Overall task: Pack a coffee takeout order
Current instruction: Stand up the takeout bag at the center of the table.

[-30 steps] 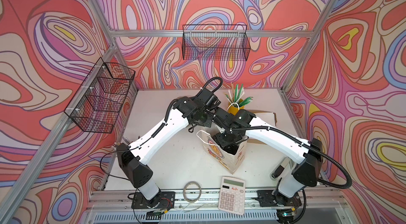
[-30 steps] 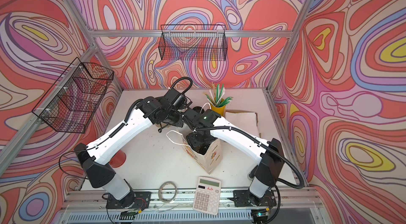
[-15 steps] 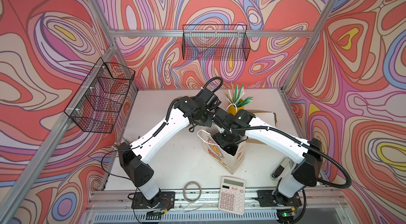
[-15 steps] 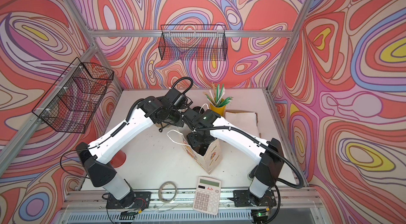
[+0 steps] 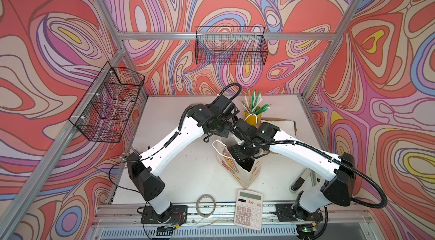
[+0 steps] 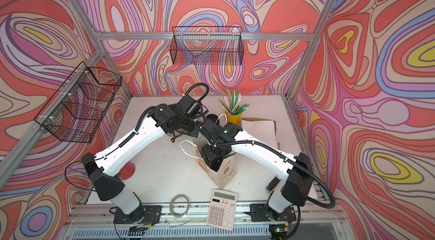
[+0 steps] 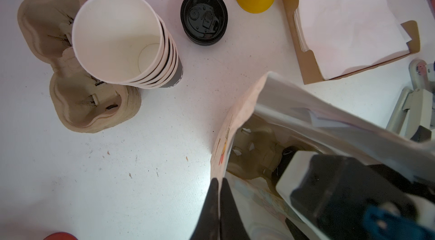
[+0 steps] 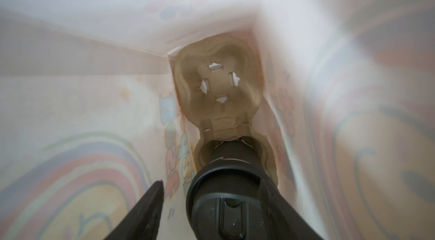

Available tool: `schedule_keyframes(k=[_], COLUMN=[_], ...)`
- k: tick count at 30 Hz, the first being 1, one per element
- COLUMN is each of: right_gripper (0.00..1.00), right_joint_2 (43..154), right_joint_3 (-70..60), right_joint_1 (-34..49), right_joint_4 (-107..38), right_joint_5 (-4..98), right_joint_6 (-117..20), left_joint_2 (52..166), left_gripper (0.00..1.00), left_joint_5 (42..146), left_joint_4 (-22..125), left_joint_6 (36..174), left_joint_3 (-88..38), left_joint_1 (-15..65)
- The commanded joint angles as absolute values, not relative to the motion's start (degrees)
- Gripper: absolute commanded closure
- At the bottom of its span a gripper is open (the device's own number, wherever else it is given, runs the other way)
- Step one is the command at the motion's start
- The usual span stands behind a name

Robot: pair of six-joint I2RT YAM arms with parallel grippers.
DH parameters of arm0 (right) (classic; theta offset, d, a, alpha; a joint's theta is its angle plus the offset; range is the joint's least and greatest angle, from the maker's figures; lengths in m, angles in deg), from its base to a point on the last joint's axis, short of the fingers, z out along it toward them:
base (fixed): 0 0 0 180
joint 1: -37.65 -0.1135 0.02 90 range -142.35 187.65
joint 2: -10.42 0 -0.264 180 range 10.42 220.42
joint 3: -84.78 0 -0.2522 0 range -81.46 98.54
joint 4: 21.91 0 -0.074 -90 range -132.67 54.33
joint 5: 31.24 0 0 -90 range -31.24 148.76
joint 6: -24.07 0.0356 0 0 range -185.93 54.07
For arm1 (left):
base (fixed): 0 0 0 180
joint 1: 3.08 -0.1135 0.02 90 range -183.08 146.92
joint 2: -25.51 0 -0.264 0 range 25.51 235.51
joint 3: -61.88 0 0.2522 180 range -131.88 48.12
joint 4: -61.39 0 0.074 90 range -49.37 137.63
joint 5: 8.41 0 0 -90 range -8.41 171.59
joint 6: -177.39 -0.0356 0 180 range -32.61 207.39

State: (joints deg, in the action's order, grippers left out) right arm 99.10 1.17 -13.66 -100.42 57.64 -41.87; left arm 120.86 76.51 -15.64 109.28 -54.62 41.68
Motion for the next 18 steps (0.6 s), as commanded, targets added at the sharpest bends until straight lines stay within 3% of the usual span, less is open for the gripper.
schedule_keyframes(k=[1, 6, 18], right_gripper=[0.32, 0.33, 0.34], right_joint_2=[95.75, 96.01, 95.59], right_joint_3=[0.83, -0.31, 3.08], right_joint_1=[-14.81, -14.82, -14.45], right_joint_4=[-93.5, -91.87, -94.77], right_joint_5=[57.28, 55.55, 59.54], right_joint_6=[-42.91, -42.95, -42.3], left_joint_2=[120.2, 117.29, 114.22], left_gripper=[0.8, 0.6, 0.48], left_joint_5=[77.9, 79.52, 81.01], left_joint_4=[-14.18, -10.72, -5.86], left_joint_6=[108.48, 108.83, 110.67], left_joint_3=[-52.4, -49.59, -46.19], left_joint_1=[42.06, 41.61, 40.08])
